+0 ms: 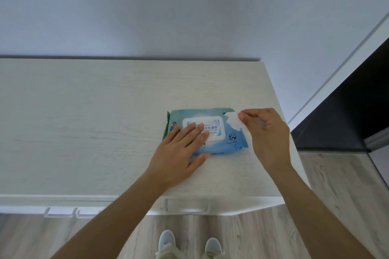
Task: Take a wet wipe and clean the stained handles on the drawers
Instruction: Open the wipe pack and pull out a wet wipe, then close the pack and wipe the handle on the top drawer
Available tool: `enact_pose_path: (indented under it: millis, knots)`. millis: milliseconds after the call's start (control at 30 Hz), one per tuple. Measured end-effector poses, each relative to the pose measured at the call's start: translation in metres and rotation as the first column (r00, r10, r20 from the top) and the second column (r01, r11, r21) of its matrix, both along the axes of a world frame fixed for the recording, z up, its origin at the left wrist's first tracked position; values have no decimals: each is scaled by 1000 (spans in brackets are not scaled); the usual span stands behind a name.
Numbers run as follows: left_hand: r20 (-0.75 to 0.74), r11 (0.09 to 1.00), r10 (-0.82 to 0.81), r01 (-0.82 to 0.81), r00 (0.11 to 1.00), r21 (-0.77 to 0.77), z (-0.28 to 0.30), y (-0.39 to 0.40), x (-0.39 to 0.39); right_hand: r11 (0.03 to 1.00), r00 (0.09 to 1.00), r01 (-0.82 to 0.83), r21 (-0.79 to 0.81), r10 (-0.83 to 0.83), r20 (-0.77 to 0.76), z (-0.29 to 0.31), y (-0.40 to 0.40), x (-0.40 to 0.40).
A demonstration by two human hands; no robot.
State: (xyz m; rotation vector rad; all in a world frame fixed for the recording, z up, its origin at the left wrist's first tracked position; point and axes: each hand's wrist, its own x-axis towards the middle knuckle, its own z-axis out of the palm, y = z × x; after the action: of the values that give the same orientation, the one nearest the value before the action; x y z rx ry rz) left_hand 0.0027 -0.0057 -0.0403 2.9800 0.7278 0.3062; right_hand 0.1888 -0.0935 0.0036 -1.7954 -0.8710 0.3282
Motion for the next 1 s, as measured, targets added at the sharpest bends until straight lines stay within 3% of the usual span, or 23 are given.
enact_pose_path:
  millis: [133, 200, 267, 333, 400, 467, 567, 700, 800, 900, 1000]
  knots:
    - [-124, 995, 39, -50, 992, -81, 2, 21, 9, 999, 999, -31, 25, 31, -20, 1, 4, -8]
    - [-108, 989, 68, -81, 992, -124, 4, 28, 16, 998, 999, -51, 21, 51, 0, 1, 4, -11]
    - [-1, 970, 117, -114, 993, -216, 9, 25, 22, 996, 995, -93, 8, 93, 28, 3, 1, -12]
    - [199, 929, 200, -122, 959, -348, 13, 12, 26, 989, 988, -146, -11, 147, 39, 4, -2, -14]
    - [362, 811, 336, -72, 869, -581, 18, -4, 27, 982, 982, -189, -19, 188, -31, 6, -4, -17]
    - [406, 684, 459, -22, 790, -730, 23, -16, 25, 976, 967, -218, -4, 216, -136, 7, -7, -21]
    - [457, 639, 573, -22, 680, -769, 20, -24, 14, 980, 976, -189, -59, 182, -117, 2, -13, -26]
    - [257, 672, 591, -290, 765, -681, 10, -28, -1, 945, 984, -175, -277, 162, -69, -19, -25, -29]
    - [241, 843, 516, -436, 822, -316, 5, -32, -7, 875, 960, -172, -453, 252, 121, -33, -31, -31]
    - [381, 911, 386, -411, 840, -18, -1, -42, -10, 916, 875, -140, -377, 293, 386, -32, -36, -30]
    - [256, 925, 372, -379, 892, -23, -6, -53, -13, 869, 740, -346, -353, 484, 466, -28, -36, -25]
